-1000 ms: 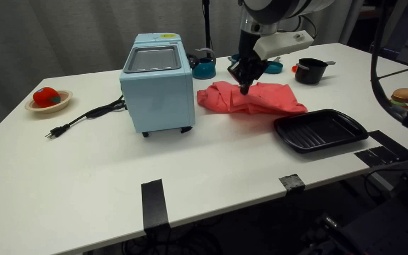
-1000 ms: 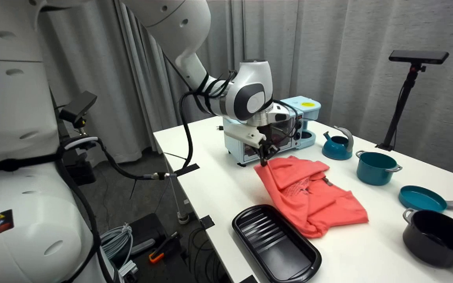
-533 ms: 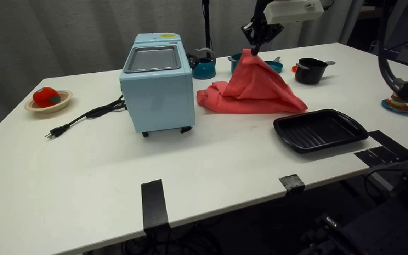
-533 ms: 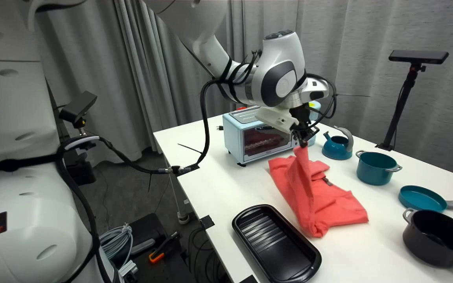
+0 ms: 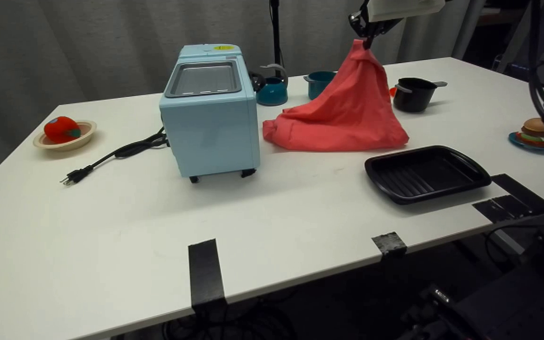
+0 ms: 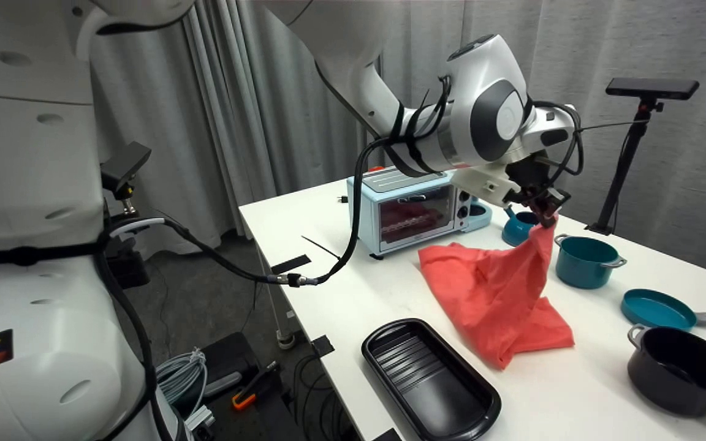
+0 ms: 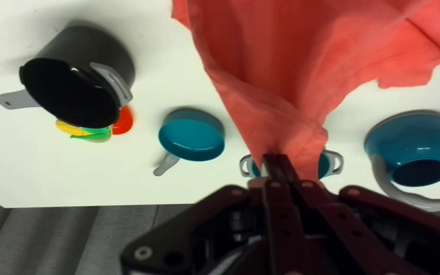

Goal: Fold the shirt twice

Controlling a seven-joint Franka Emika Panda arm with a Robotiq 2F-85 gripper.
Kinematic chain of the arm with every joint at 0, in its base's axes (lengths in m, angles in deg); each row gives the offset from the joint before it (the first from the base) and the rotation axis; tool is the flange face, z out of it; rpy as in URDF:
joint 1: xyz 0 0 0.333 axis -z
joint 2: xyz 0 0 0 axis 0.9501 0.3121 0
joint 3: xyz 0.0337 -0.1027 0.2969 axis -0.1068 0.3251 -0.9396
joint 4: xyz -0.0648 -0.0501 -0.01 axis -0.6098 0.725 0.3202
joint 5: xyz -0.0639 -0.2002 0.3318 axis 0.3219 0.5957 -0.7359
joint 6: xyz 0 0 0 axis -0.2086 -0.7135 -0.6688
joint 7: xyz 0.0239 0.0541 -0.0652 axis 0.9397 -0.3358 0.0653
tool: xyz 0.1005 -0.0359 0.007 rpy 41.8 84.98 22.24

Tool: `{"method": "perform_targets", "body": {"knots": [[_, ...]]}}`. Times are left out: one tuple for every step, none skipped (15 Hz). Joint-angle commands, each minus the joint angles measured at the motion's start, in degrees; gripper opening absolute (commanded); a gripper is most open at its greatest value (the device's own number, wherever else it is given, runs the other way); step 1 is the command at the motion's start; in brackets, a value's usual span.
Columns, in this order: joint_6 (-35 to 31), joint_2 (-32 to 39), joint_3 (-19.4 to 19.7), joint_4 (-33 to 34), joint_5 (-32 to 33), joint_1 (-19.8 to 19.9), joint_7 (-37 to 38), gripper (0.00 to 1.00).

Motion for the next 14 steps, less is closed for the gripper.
{"method": "perform_targets", "body": {"knots": [[0.6, 3.3, 3.9, 4.7, 4.6, -2.2, 8.1, 0.27], [1.0, 3.7, 4.1, 5.2, 5.0, -2.4, 9.3, 0.35], [1.3, 3.7, 3.7, 5.3, 4.2, -2.2, 9.6, 0.41], [1.3, 3.7, 3.4, 5.4, 3.5, -2.1, 9.9, 0.48], [1.2, 3.6, 3.1, 5.3, 3.2, -2.1, 10.1, 0.57], [1.1, 3.1, 2.5, 4.8, 2.7, -2.0, 9.9, 0.64], [1.4, 2.3, 1.2, 4.1, 1.2, -1.4, 8.6, 0.72], [1.6, 1.8, 0.4, 3.6, -1.5, -1.2, 6.4, 0.79], [2.0, 1.2, -1.3, 3.1, -4.5, -0.3, 4.4, 0.88], [2.4, 0.5, -3.3, 2.5, -8.2, 0.7, 1.8, 0.94], [2.6, 0.0, -4.7, 2.3, -11.3, 1.2, -0.4, 1.00], [2.9, -0.3, -6.2, 2.2, -14.6, 1.8, -3.2, 1.00], [3.2, -0.6, -7.4, 2.3, -17.3, 2.0, -5.5, 1.00], [3.4, -0.6, -8.3, 2.4, -19.5, 2.1, -7.6, 1.00]]}}
